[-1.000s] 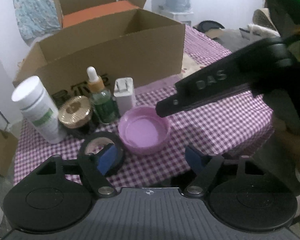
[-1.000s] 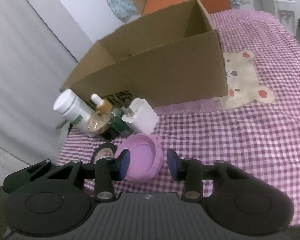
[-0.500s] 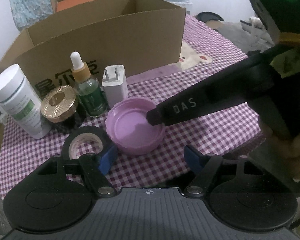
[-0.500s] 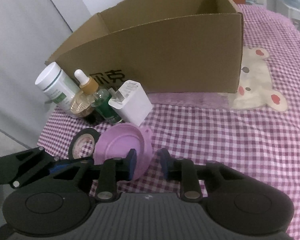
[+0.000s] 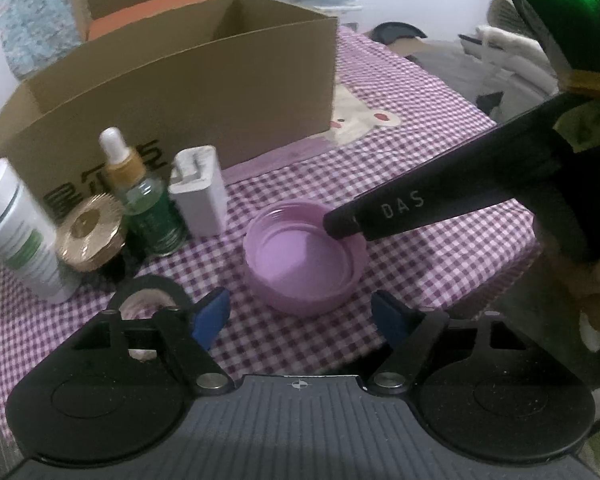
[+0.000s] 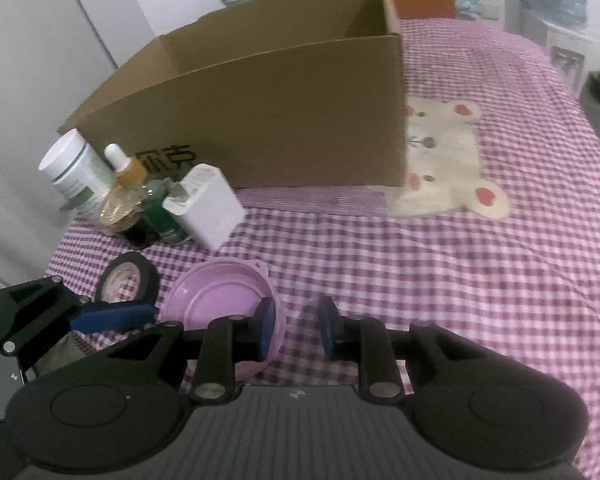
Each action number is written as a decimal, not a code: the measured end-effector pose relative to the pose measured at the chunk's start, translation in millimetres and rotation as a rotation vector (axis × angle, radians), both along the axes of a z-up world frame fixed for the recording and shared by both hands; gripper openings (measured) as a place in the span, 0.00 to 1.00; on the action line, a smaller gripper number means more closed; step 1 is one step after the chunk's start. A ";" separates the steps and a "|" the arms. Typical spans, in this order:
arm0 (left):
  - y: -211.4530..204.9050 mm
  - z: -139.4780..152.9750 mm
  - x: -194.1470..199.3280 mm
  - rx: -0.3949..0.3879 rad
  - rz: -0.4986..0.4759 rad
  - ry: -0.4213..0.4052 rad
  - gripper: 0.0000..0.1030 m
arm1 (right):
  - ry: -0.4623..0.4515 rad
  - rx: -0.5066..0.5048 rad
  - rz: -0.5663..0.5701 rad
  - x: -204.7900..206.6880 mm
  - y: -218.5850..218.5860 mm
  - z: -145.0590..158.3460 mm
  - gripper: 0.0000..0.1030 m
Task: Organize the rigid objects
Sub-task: 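Move the right tool back toward the pink lid on the table, then close the right tool on the rim of the pink lid, then carry the pink lid with the right tool into the box and release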
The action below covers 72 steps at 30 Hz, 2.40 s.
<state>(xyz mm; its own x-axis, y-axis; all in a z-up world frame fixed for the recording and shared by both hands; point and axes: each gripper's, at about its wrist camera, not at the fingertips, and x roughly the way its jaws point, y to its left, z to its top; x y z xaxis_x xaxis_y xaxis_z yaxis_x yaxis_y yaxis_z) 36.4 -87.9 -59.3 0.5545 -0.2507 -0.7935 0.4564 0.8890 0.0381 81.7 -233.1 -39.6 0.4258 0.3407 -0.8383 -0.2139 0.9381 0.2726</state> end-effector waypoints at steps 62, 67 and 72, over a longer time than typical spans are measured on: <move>23.5 93.4 -16.4 -0.048 0.084 -0.236 0.70 | -0.271 0.050 0.093 -33.7 40.4 107.5 0.18; 36.8 128.6 -1.4 -0.024 0.116 -0.320 0.70 | -0.345 0.053 0.152 -8.3 60.2 144.3 0.18; 53.8 151.1 34.6 -0.004 0.135 -0.322 0.69 | -0.313 0.076 0.205 43.3 78.6 160.8 0.18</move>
<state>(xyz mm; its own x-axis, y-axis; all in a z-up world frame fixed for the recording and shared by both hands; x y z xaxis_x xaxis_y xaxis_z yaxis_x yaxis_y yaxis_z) 71.0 -34.0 91.8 0.8049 -0.1608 -0.5712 0.2995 0.9411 0.1571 125.0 -154.5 121.2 0.5735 0.5017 -0.6476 -0.4791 0.8466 0.2316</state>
